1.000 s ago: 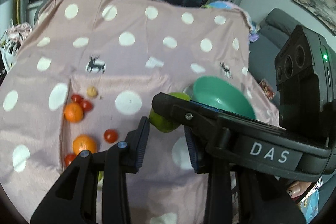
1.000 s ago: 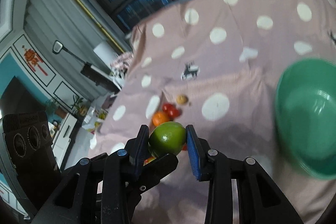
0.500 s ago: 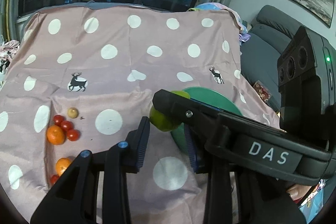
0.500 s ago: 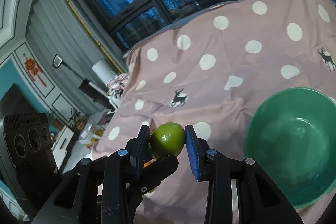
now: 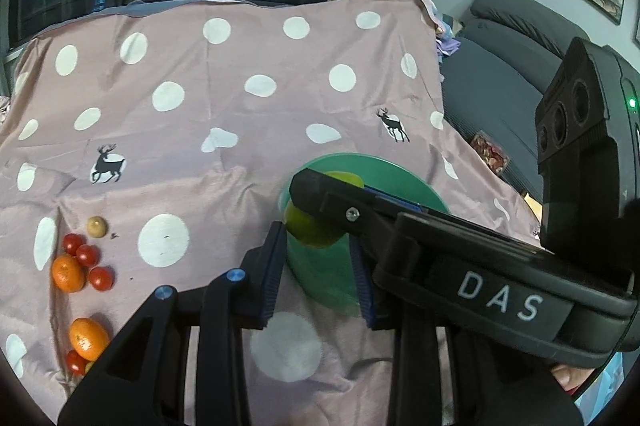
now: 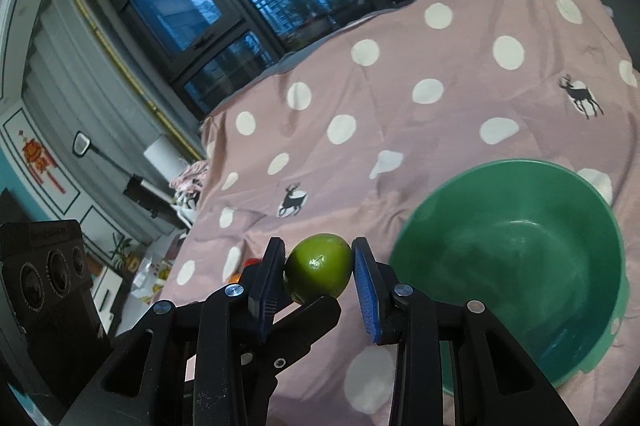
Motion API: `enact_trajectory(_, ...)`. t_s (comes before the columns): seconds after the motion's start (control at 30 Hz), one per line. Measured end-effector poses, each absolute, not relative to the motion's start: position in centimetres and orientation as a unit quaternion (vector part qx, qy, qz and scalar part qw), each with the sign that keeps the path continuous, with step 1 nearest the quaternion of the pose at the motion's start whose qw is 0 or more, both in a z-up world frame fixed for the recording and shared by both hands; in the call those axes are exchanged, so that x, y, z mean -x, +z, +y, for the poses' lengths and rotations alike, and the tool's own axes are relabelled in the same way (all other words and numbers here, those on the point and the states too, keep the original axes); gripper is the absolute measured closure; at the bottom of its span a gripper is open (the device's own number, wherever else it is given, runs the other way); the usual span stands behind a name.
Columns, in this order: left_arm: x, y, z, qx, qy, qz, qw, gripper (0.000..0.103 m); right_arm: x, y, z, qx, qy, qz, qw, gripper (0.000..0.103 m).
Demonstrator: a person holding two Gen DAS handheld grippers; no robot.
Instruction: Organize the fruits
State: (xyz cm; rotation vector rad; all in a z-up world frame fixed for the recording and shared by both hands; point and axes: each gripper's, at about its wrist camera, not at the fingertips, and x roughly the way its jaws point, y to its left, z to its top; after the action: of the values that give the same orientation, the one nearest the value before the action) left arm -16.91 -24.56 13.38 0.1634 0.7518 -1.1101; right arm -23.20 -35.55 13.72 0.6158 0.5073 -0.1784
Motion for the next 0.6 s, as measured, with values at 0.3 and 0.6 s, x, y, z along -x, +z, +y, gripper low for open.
enact_trajectory(0.3, 17.8, 12.5, -27.1, -0.092, -0.532, 0.358, 0.762, 0.073, 24.6, 12.8, -37.5, -0.309, -0.126, 0.246, 0.91, 0.067)
enact_trajectory(0.6, 18.3, 11.2, -29.3, -0.1, -0.549, 0.375, 0.74, 0.074, 25.4, 11.9, -38.9, -0.317, -0.165, 0.255, 0.898, 0.067)
